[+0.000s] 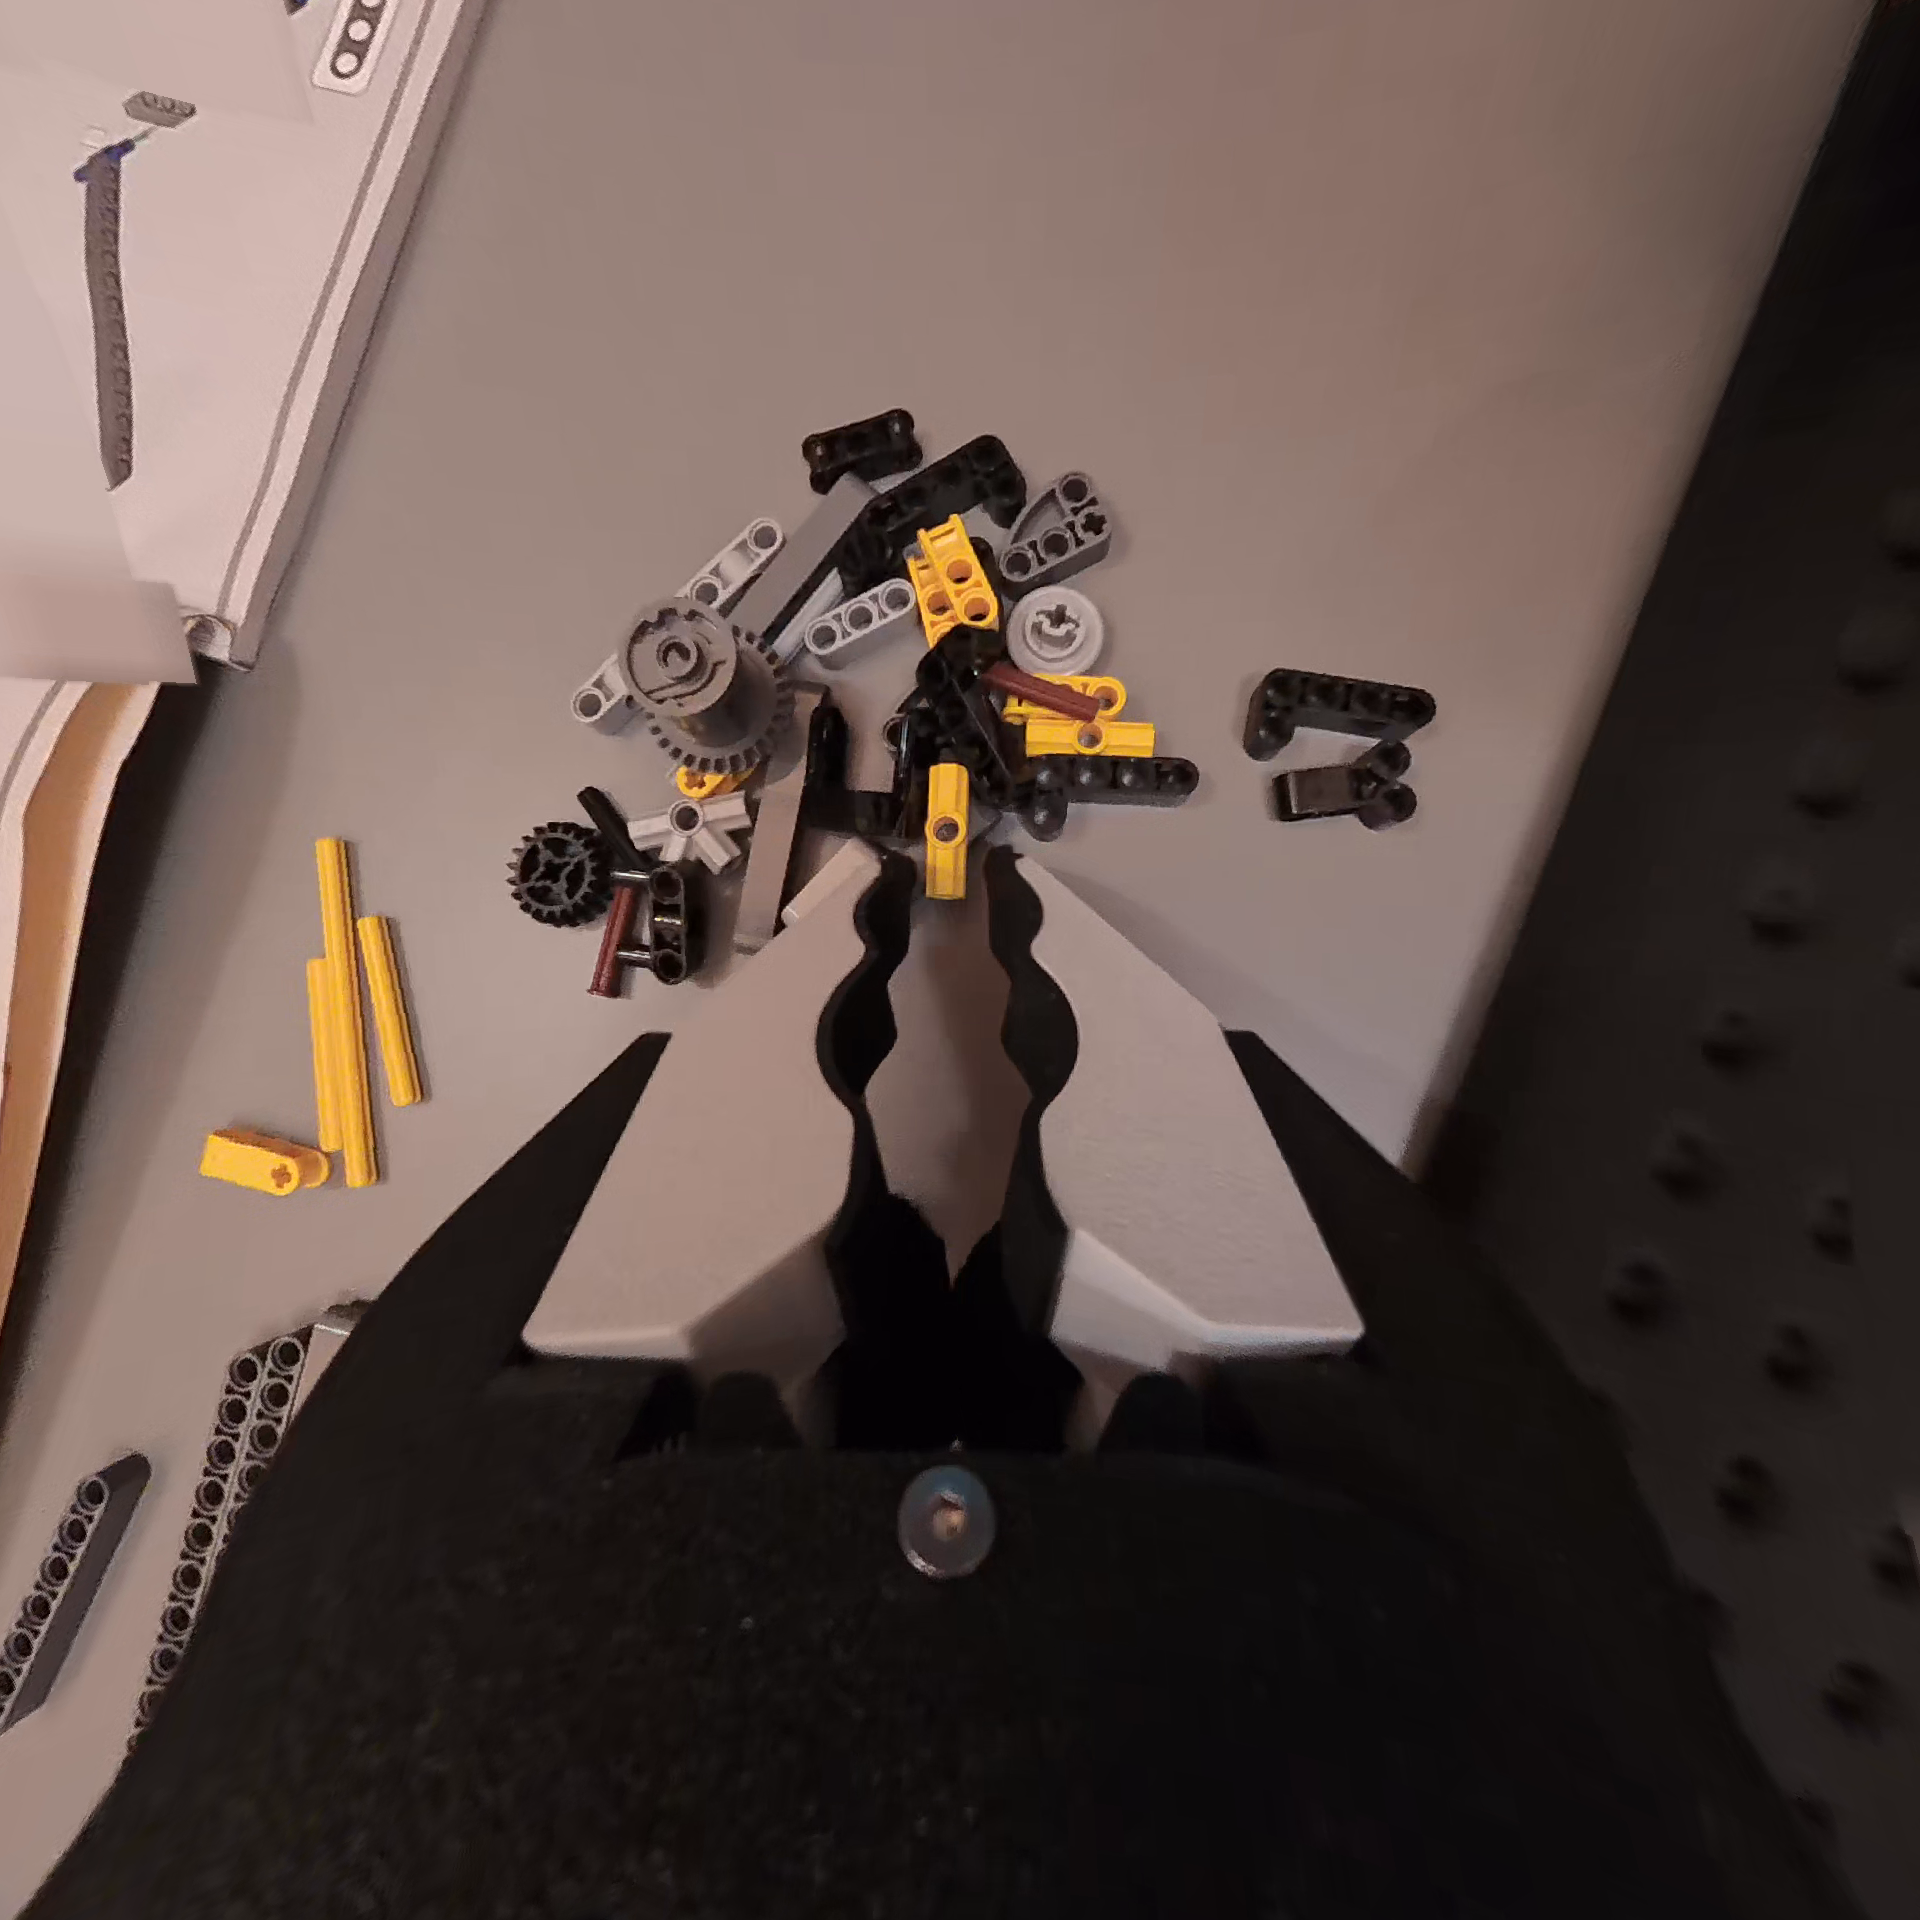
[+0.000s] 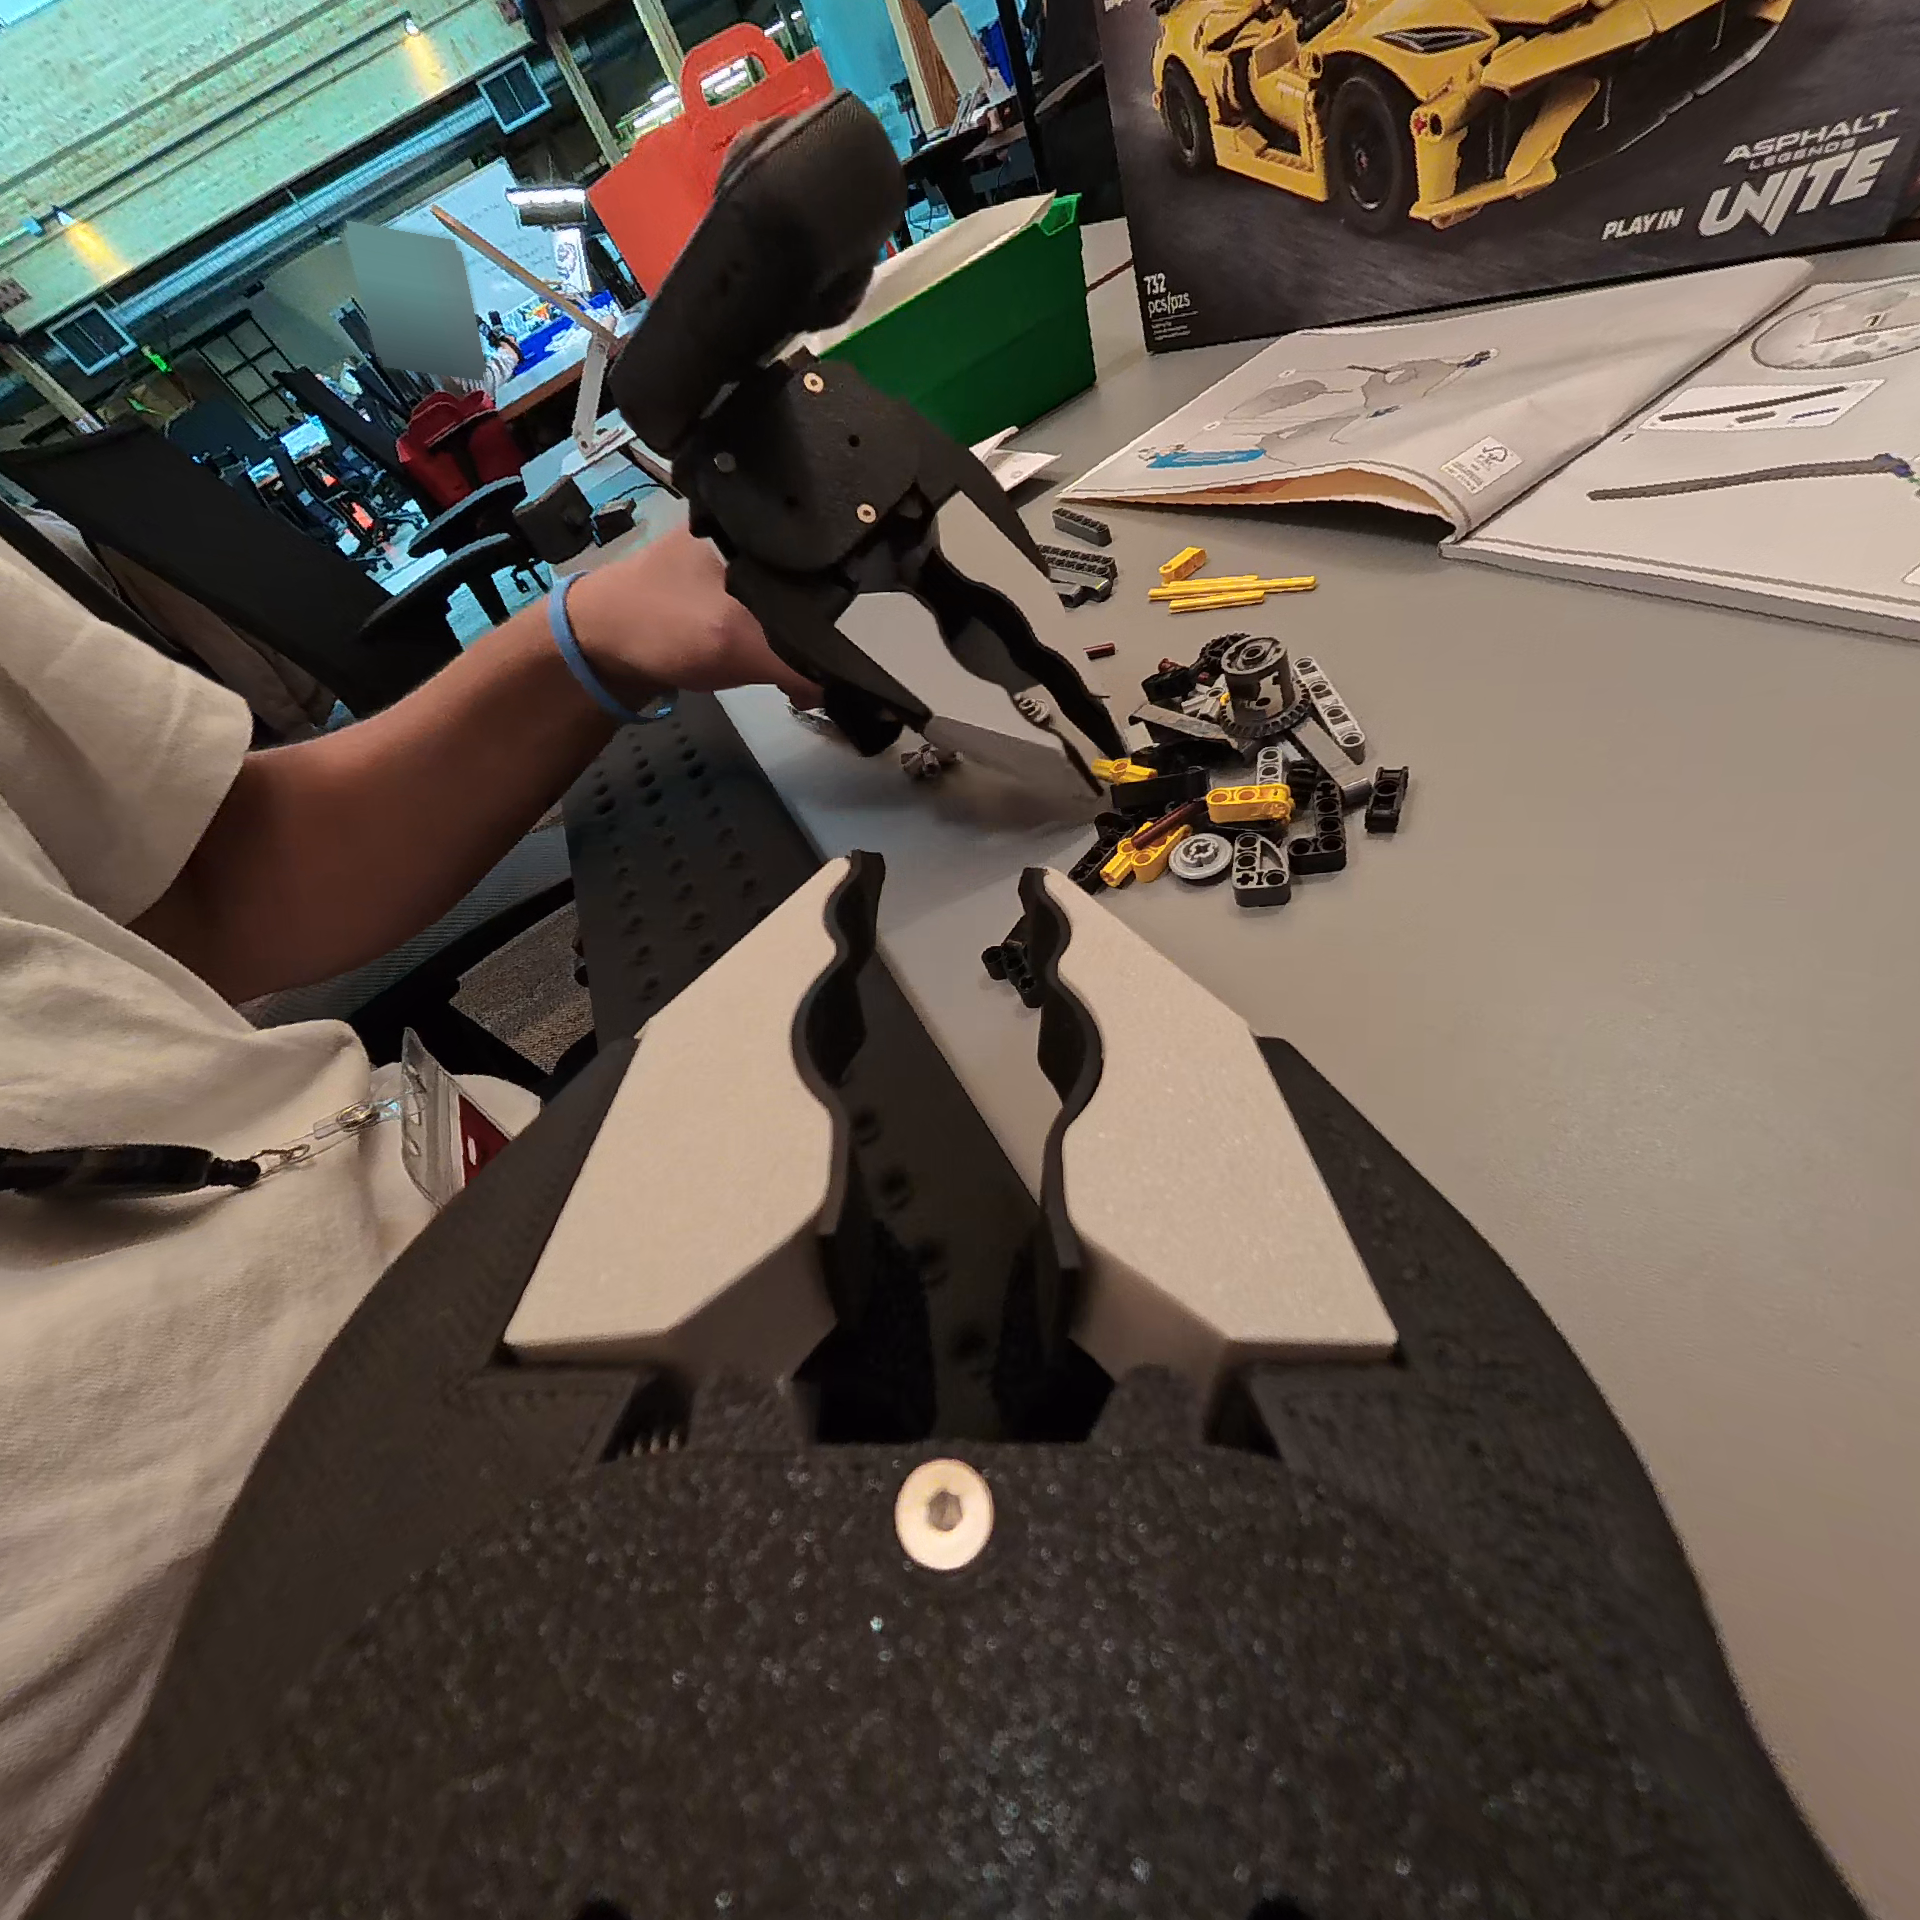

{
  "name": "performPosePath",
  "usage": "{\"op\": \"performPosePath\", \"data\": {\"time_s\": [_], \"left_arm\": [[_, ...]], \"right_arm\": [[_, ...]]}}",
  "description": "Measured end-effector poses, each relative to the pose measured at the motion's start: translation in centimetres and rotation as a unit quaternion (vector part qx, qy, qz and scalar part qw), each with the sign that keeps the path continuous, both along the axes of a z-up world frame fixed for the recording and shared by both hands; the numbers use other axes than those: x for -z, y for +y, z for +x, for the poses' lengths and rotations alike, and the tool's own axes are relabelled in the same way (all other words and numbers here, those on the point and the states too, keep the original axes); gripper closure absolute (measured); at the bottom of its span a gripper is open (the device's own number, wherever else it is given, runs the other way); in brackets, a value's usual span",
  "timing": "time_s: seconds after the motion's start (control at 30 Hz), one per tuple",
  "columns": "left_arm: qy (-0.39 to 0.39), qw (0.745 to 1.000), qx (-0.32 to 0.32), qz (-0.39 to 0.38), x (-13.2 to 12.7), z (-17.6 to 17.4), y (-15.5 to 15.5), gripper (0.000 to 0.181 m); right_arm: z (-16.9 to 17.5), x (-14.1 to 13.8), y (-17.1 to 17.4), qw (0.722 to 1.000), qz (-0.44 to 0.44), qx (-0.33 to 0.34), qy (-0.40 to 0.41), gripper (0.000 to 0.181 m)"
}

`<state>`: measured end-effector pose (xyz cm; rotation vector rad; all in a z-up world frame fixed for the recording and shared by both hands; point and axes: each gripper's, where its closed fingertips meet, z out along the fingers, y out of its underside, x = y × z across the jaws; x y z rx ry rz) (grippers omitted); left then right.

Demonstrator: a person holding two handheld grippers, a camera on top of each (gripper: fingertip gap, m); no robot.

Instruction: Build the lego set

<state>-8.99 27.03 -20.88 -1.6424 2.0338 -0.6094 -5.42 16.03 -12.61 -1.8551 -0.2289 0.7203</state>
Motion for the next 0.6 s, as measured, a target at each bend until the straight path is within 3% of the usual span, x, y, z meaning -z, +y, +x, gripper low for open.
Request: {"op": "performPosePath", "data": {"time_s": [0.03, 0.27, 0.43, 0.6], "left_arm": [[-0.001, 1.0, 0.001, 0.001, 0.0, 0.0, 0.0, 0.175], [-0.009, 1.0, -0.026, 0.0, -1.8, -3.1, 1.5, 0.175], [-0.01, 0.995, -0.103, -0.01, -2.7, -6.6, 6.5, 0.175], [0.024, 0.989, -0.145, 0.033, -2.5, -5.9, 12.3, 0.175]], "right_arm": [[0.0, 0.0, 0.0, 1.0, 0.0, 0.0, 0.0, 0.153], [0.0, -0.1, 0.0, 1.0, 0.001, -0.002, 0.002, 0.153], [-0.1, 0.1, 0.0, 1.0, -0.002, -0.004, 0.0, 0.153], [0.0, 0.1, 0.0, 1.0, -0.005, -0.002, -0.001, 0.152]]}}
